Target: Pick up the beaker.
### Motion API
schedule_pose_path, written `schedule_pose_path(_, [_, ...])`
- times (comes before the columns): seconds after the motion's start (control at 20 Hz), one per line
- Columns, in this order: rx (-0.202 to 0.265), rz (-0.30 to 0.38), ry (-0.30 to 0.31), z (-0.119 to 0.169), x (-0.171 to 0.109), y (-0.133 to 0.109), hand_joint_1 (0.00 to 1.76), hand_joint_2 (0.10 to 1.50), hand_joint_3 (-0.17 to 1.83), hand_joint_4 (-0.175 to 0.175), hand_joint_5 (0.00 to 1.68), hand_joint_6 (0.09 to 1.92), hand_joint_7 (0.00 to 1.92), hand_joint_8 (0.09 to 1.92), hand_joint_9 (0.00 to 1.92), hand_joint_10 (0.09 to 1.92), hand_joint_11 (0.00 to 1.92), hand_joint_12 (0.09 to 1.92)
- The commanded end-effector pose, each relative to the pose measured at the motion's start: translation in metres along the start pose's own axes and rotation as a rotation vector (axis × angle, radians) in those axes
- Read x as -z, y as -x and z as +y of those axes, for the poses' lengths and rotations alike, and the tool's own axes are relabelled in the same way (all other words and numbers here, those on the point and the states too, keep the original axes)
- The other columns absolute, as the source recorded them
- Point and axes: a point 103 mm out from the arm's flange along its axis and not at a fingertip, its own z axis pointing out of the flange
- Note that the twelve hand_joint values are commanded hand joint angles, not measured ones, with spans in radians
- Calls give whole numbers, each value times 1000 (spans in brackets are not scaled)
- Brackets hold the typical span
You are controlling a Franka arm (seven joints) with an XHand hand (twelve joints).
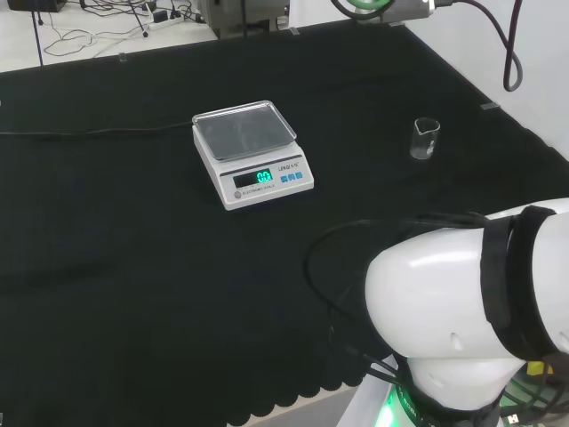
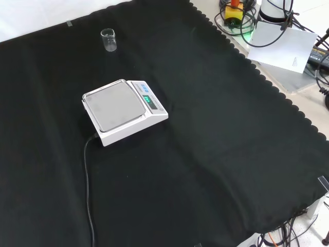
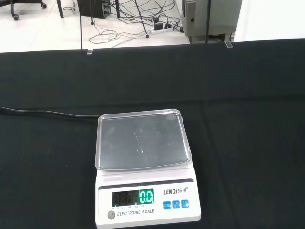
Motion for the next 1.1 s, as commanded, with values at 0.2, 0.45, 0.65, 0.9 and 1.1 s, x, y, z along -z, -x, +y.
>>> schedule_pose_path(0.2, [-49,-15,-12,10,-13,19,555,788,421,42,430,210,424,599,536,694,30,1475])
schedule_pose_path(0.45, [-104,5,-47,19,-29,43,554,801,397,41,451,167,428,593,537,691,23,1484])
schedule_pose_path(0.65, [-154,4,-69,24,-43,56,554,804,394,41,456,159,429,592,537,690,20,1484])
schedule_pose_path(0.9, [-201,-4,-82,31,-65,74,555,806,390,40,462,151,430,591,536,689,18,1485])
schedule_pose_path(1.1, [-246,18,-109,35,-84,99,556,808,388,40,466,144,432,591,536,689,14,1484])
